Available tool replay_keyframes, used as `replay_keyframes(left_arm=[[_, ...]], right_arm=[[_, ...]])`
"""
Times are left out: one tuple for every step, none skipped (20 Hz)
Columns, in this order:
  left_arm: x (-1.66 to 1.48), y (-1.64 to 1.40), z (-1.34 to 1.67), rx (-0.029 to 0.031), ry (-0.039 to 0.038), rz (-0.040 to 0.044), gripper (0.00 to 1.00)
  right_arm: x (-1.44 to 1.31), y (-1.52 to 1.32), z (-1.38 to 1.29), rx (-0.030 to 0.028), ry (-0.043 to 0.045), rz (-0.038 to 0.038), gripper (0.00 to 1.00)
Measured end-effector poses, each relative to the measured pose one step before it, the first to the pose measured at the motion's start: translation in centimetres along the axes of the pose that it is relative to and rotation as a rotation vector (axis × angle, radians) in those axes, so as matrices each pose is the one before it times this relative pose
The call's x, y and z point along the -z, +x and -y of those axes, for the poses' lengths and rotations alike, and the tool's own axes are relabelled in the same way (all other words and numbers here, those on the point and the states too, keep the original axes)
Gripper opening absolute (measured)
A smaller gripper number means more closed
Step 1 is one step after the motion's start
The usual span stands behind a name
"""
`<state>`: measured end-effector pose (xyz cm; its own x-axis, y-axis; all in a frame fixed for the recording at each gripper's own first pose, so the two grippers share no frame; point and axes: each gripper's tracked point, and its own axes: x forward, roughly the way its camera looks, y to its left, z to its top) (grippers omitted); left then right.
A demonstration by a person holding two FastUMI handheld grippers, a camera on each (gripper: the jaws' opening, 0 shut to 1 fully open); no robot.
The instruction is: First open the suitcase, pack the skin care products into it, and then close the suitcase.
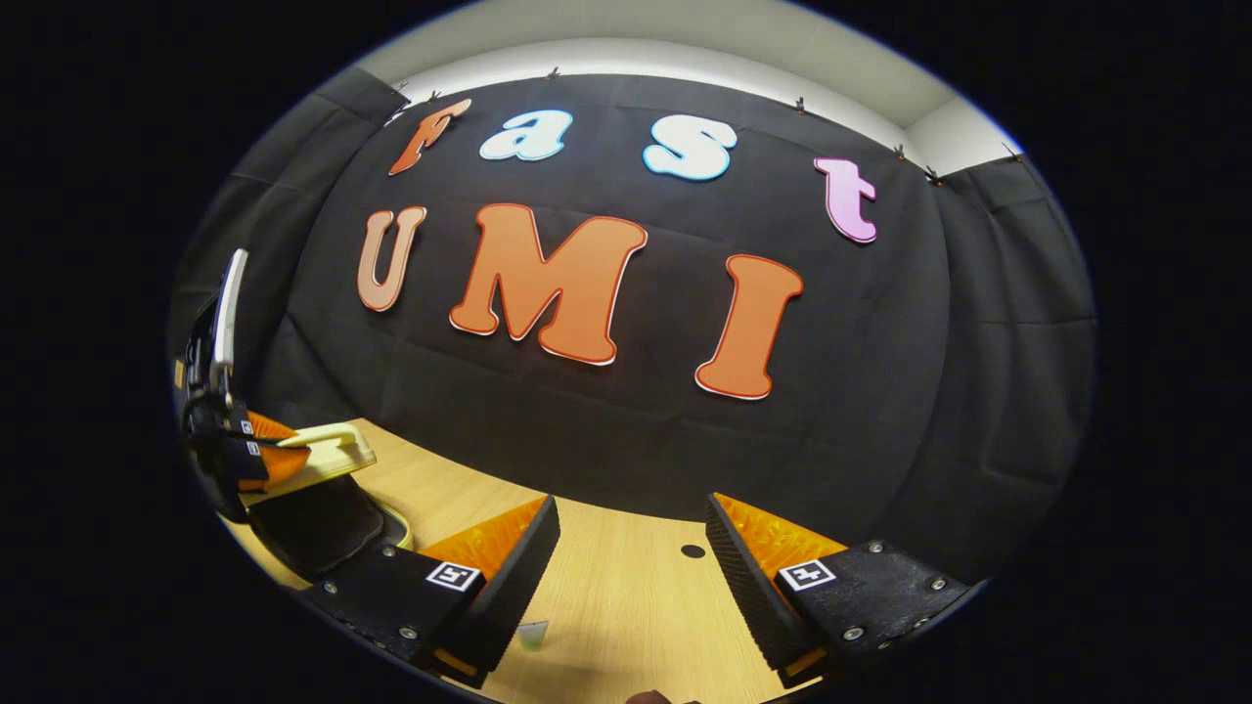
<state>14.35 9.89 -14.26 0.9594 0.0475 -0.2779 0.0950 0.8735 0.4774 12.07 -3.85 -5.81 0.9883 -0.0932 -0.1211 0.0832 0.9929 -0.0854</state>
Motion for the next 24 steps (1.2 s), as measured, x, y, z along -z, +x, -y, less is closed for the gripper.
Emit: replay_keyframes(left_arm=[[-0.074,-0.218,-1.466,-0.01724,-0.01892,0.00526,0.02],[-0.146,-0.15,-1.456,-0.0181,-0.02842,0.00191,0.02],[0.079,-0.23,-1.537,-0.01532,-0.03614,-0.0018,0.02],[-0.213,-0.13,-1.587,-0.01962,-0.04106,0.00541,0.02],[0.329,-0.119,-1.44,-0.01664,-0.04031,-0.00017,0.02],[0.098,0.044,-1.826,-0.02765,-0.03187,0.00003,0.01],[0.164,0.209,-1.887,-0.02456,-0.02064,0.00061,0.01],[0.141,0.189,-1.897,-0.0306,-0.01042,0.00237,0.01],[0.509,-0.031,-1.709,-0.02057,-0.00661,-0.00046,0.02],[0.394,0.017,-1.714,-0.02606,-0.00074,-0.00283,0.02],[0.661,0.26,-1.462,-0.01468,0.00278,-0.0038,0.01],[0.423,0.115,-1.46,-0.01666,0.00829,-0.00393,0.01],[0.878,0.338,-1.332,-0.0117,0.00462,-0.00835,0.01],[0.613,0.424,-1.295,-0.01488,0.00462,-0.00769,0.02],[0.869,0.452,-1.175,-0.01089,-0.00216,-0.01013,0.02],[0.902,0.398,-1.198,-0.01143,0.00002,-0.00925,0.02],[0.99,0.322,-1.219,-0.01042,-0.001,-0.01475,0.02],[1.095,0.457,-1.161,-0.01109,0.00258,-0.02312,0.01],[1.382,0.654,-1.373,-0.01989,-0.00581,-0.03695,0.01],[1.333,0.661,-0.968,-0.00144,-0.02461,-0.02757,0.01],[1.501,0.77,-1.132,-0.00144,-0.03035,-0.02295,0.01],[1.335,0.812,-0.897,-0.00011,-0.02619,-0.02616,0.01],[1.429,0.834,-1.088,-0.01021,-0.01589,-0.02896,0.01],[1.328,0.864,-0.809,-0.00608,-0.01199,-0.03278,0.02]], right_arm=[[-0.084,0.081,-0.437,-0.00514,0.00088,0.00232,0.95],[-0.298,0.06,-0.419,-0.00378,-0.0006,0.0036,0.95],[-0.151,0.097,-0.417,-0.00344,0.00013,0.00229,0.95],[-0.175,0.116,-0.61,-0.00469,-0.00604,0.00113,0.95],[-0.038,0.048,-0.321,0.00517,-0.01226,-0.00078,0.95],[-0.021,-0.023,-0.183,0.00422,-0.00889,-0.00237,0.95],[-0.076,-0.028,-0.622,-0.00457,-0.00095,-0.00465,0.95],[0.046,0.005,-0.658,-0.00581,0.00311,-0.00547,0.95],[-0.074,-0.16,-0.597,-0.00354,0.00471,-0.00281,0.95],[-0.082,-0.146,-0.464,-0.00189,0.0016,-0.00097,0.95],[-0.112,0.078,-0.72,-0.00071,-0.00145,-0.00083,0.95],[-0.134,0.01,-0.633,-0.00081,-0.0038,0.00077,0.95],[-0.114,-0.024,-0.642,0.00072,-0.00363,-0.00119,0.95],[-0.119,0.015,-0.631,-0.00106,0.00011,-0.00043,0.95],[0.093,-0.036,-0.52,0.00221,0.00229,-0.00245,0.95],[0.026,-0.015,-0.598,0.0,0.00503,-0.003,0.95],[-0.025,-0.027,-0.591,0.00083,0.00434,-0.00169,0.95],[0.052,0.121,-0.569,0.00176,0.00165,-0.0033,0.95],[0.068,0.104,-0.614,0.00263,-0.00051,-0.00494,0.95],[0.109,0.076,-0.323,0.00555,0.00016,-0.00389,0.95],[0.088,0.057,-0.582,-0.00011,0.00319,-0.00469,0.95],[0.071,0.053,-0.459,0.00236,0.00277,-0.00559,0.95],[0.111,0.031,-0.283,-0.00081,0.00297,-0.00594,0.95],[0.015,0.007,-0.273,0.00189,0.00093,-0.00308,0.95]])
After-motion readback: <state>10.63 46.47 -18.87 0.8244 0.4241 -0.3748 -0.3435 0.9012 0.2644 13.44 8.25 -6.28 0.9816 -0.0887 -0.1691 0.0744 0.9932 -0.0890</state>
